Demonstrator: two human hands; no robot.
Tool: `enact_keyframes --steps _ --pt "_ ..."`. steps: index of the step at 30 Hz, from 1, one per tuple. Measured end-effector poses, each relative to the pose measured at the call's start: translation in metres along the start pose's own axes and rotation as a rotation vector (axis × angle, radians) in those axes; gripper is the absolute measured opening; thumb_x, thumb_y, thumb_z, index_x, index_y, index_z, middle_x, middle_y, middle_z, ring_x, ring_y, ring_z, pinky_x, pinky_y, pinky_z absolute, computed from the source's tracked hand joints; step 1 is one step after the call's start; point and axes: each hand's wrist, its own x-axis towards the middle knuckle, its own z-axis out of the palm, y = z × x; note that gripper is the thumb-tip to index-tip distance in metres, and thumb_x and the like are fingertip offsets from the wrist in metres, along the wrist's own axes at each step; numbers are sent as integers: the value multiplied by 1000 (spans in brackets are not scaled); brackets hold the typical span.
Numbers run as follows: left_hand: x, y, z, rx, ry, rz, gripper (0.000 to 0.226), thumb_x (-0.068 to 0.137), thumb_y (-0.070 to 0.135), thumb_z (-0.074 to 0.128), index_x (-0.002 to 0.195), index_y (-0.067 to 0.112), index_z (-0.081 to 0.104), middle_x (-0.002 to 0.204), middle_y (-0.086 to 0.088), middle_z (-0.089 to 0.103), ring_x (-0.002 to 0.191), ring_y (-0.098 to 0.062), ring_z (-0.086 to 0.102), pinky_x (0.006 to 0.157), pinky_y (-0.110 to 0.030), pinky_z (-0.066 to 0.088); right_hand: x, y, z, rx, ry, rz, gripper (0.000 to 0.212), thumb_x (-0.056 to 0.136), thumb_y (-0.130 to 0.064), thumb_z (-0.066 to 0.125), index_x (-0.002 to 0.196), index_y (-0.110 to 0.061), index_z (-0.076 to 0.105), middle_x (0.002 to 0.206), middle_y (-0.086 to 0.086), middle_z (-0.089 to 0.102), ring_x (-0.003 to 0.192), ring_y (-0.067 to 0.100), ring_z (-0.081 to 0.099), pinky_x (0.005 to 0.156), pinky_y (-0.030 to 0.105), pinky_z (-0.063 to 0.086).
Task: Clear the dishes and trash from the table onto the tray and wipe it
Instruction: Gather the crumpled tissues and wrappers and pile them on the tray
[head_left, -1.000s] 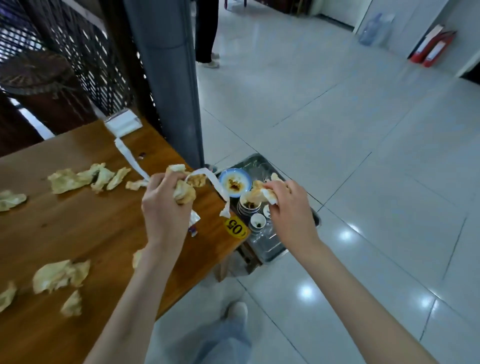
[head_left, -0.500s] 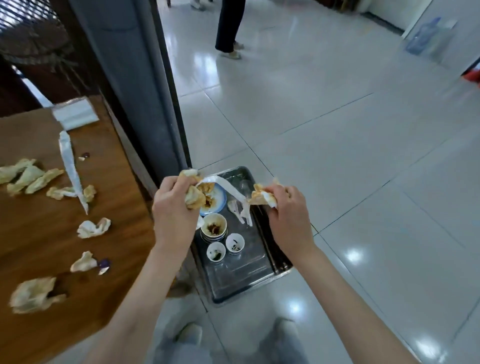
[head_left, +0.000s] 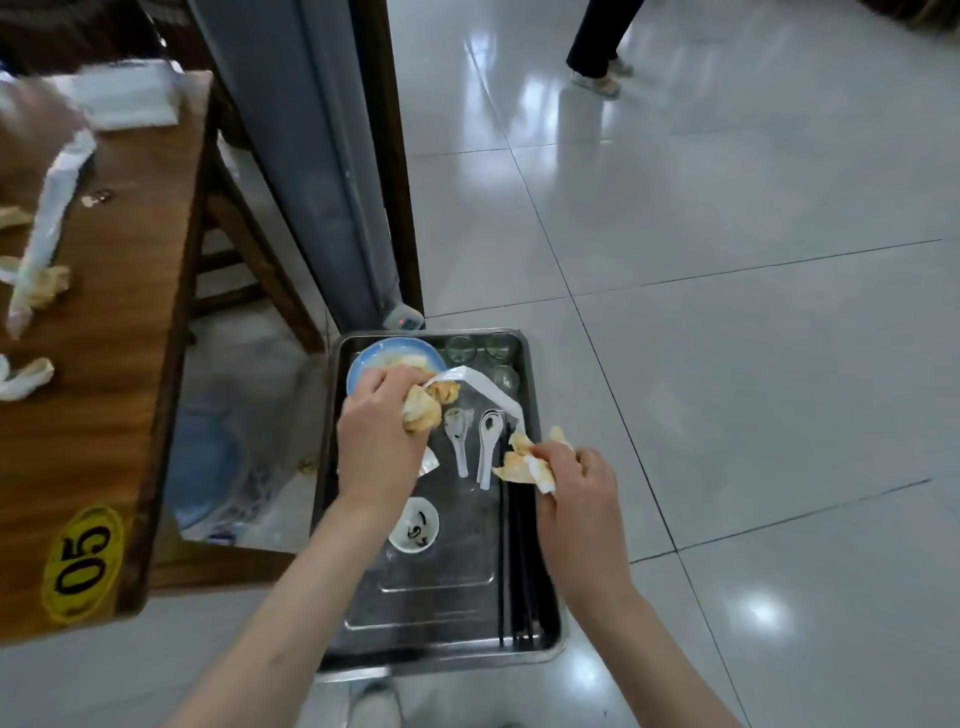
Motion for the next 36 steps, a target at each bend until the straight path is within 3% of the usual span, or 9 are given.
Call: enact_keyframes --steps 6,14,20,27,36 --pt "5 -49 80 -18 -130 8 25 73 3 72 95 14 69 95 5 55 82 -11 47 69 -4 28 19 58 73 -15 -53 -5 32 90 -8 48 120 -18 55 109 4 49 98 18 39 72 23 33" --pt "-2 -77 150 28 -212 -48 28 76 6 69 101 17 67 96 3 53 80 -9 43 66 -13 25 20 90 128 -27 -70 20 29 84 -1 58 112 -10 61 97 10 54 88 22 44 64 27 38" --pt "-6 -100 183 88 -314 -98 29 76 10 68 104 19 65 98 -2 55 87 -19 52 69 -25 33 22 101 149 -39 -63 34 29 89 -8 57 116 -15 59 104 7 54 92 18 43 67 23 36" --pt "-11 -118 201 115 -344 -267 40 77 7 70 113 21 57 112 -6 50 103 -27 49 85 -32 39 23 107 159 -28 -80 43 27 89 -8 55 115 -14 60 104 7 54 90 19 42 69 26 38" --pt "-10 -116 198 147 -413 -256 62 75 17 74 128 25 44 132 -5 36 122 -28 32 98 -34 32 23 104 168 -50 -110 65 31 86 -5 60 116 -14 59 104 8 54 89 21 44 68 30 44"
